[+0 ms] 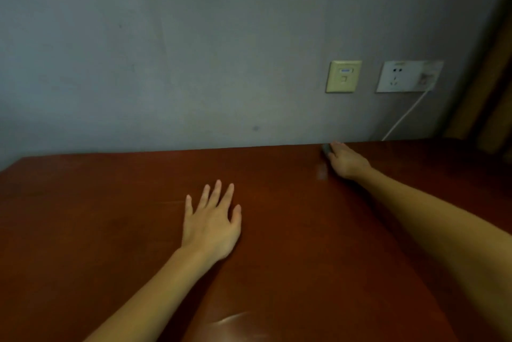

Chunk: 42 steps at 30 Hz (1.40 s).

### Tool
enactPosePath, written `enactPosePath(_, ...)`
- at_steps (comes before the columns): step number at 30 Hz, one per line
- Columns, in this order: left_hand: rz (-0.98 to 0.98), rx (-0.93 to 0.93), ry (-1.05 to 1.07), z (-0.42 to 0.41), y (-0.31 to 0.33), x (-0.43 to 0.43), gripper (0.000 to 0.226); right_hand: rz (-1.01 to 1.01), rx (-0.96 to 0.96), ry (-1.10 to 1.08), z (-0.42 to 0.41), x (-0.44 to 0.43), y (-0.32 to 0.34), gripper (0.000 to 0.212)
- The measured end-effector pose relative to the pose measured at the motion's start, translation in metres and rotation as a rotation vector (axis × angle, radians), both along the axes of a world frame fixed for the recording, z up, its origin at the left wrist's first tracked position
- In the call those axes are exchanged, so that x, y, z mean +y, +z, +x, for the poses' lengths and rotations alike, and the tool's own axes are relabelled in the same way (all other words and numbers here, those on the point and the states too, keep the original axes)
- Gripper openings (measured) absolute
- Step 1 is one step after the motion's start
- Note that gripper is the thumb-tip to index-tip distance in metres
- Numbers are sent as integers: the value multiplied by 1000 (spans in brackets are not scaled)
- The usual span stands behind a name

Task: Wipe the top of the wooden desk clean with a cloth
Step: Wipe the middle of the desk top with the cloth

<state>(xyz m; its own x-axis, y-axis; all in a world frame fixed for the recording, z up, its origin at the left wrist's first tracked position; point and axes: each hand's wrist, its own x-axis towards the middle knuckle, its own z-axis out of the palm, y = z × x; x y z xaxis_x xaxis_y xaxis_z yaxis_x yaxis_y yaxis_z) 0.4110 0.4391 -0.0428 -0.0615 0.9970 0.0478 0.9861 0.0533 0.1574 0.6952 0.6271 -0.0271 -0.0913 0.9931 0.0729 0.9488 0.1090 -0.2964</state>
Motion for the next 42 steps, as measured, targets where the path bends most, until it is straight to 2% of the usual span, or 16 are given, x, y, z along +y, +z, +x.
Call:
enactPosePath(5, 0, 22, 13, -1, -4, 1, 57, -2, 16, -24, -50, 33, 0, 51)
enactPosePath(11, -17, -8, 11, 0, 1, 0, 56, -17, -17, 321, -158, -31, 3, 54)
enactPosePath(13, -22, 0, 15, 0, 2, -2, 56, -15, -57, 445, -160, -57, 2, 54)
enactPosePath(16, -30, 6, 9, 0, 2, -4, 57, -8, -31, 548, -118, -92, 3, 54)
enactPosePath(18, -27, 11, 4, -1, 2, -5, 57, -2, -2, 479, -70, -97, 5, 55)
enactPosePath(23, -3, 25, 3, 0, -2, -3, 57, 5, -17, 94, 37, -60, 8, 58)
enactPosePath(26, 2, 30, 11, -1, -4, 0, 57, 26, 12, -45, 36, -20, 4, 58)
enactPosePath(30, 8, 33, 18, -1, -3, 1, 57, 30, 14, -81, -8, 16, 5, 47)
enactPosePath(32, 8, 29, 13, -1, -3, 1, 57, 20, -4, -48, -38, 21, 7, 44)
enactPosePath(36, -1, 12, 9, -1, -2, 1, 57, 0, 19, 109, -87, 9, 5, 53)
enactPosePath(42, -26, 0, 6, 0, 1, -3, 57, 8, -89, 433, -104, -82, 7, 56)
